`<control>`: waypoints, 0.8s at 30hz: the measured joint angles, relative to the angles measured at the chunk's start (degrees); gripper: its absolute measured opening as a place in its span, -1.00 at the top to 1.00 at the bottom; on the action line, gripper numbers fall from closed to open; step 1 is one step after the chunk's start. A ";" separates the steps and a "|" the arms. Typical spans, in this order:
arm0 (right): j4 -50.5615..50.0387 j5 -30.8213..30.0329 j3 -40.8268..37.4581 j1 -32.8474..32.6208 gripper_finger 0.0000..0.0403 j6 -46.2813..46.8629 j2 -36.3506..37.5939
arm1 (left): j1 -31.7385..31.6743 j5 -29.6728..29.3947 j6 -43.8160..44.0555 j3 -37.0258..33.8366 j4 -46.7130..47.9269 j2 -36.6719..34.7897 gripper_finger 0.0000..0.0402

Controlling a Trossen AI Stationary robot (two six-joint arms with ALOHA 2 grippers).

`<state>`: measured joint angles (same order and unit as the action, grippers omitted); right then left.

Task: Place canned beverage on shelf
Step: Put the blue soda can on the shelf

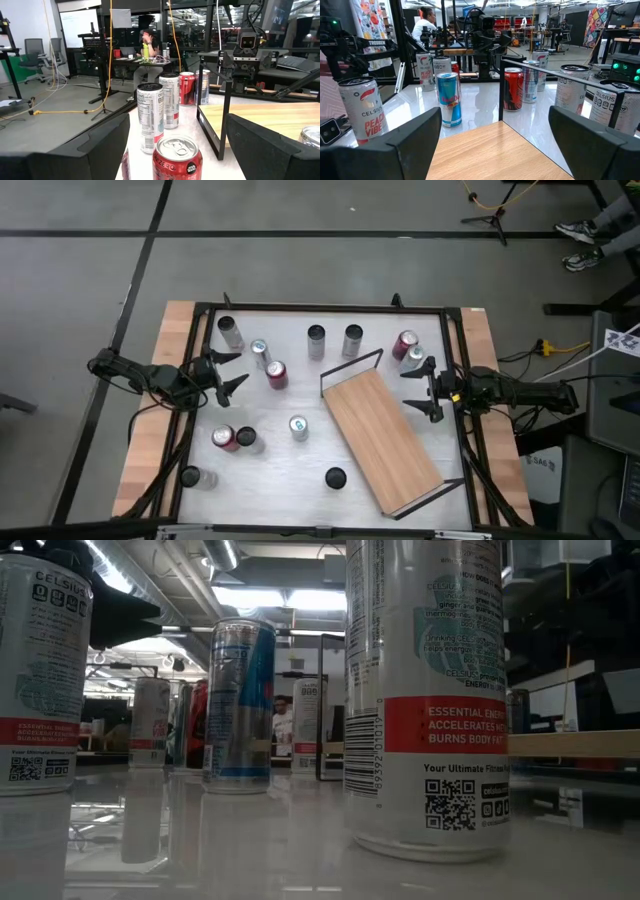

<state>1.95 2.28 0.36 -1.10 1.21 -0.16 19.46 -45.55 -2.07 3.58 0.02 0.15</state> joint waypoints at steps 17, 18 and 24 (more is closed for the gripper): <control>5.54 1.19 0.00 0.00 -0.78 8.61 0.00 | 0.00 0.02 0.02 -0.01 -0.03 0.00 -0.60; 7.11 1.10 0.09 0.00 -0.78 10.94 0.02 | 0.00 0.04 0.11 -0.01 -0.03 0.01 -0.60; 2.63 -3.38 6.75 0.00 -0.78 18.37 -0.38 | 0.00 1.41 0.42 -0.01 -0.66 0.02 -0.60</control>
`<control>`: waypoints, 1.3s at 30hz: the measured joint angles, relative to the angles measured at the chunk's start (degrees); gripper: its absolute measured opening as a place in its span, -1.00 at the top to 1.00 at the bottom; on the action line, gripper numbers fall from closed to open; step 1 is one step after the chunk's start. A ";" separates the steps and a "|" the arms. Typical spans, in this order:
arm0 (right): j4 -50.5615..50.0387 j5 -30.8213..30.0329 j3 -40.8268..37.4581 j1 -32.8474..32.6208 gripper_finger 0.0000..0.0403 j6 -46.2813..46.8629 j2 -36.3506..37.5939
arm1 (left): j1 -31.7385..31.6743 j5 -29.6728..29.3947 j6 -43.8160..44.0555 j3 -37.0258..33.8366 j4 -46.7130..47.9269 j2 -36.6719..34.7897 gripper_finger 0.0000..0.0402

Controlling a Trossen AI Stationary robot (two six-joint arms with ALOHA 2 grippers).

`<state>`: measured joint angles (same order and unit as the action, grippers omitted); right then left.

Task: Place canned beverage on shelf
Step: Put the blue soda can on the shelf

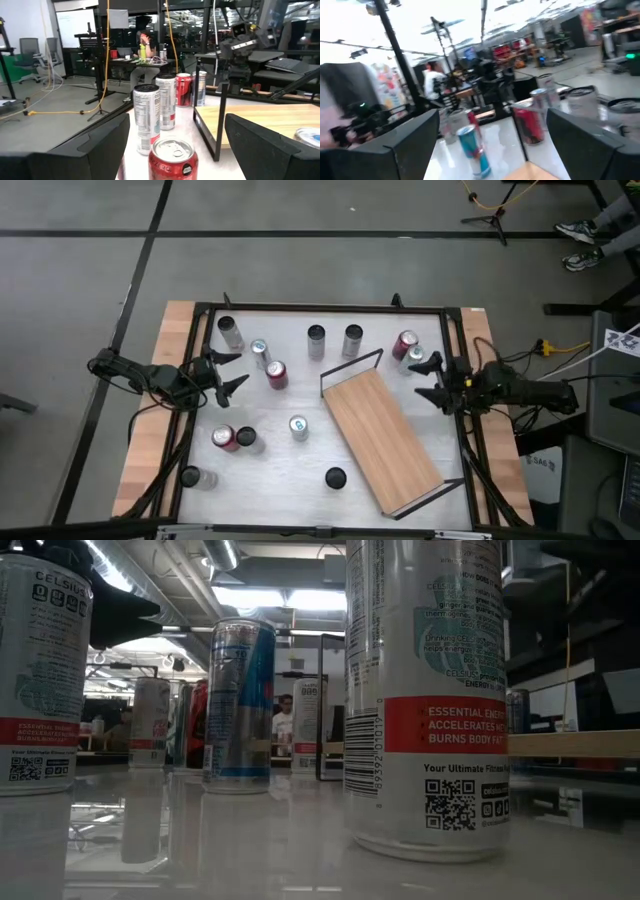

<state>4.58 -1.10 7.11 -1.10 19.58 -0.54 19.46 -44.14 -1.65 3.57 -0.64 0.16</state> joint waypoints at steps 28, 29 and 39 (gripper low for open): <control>-9.00 -20.82 25.01 0.00 -0.78 0.69 -7.23 | 0.00 0.33 2.58 0.02 -0.48 -0.01 -0.60; -9.05 -21.60 25.01 0.00 -0.78 1.44 -7.23 | 0.00 0.33 2.58 0.02 -0.48 -0.02 -0.60; -7.97 -25.05 27.31 0.00 -0.78 3.86 -17.19 | 0.00 0.33 2.58 0.02 -0.48 -0.01 -0.60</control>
<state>-3.40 -26.14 34.43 -1.10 23.45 -17.74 19.46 -43.81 0.93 3.60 -1.13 0.15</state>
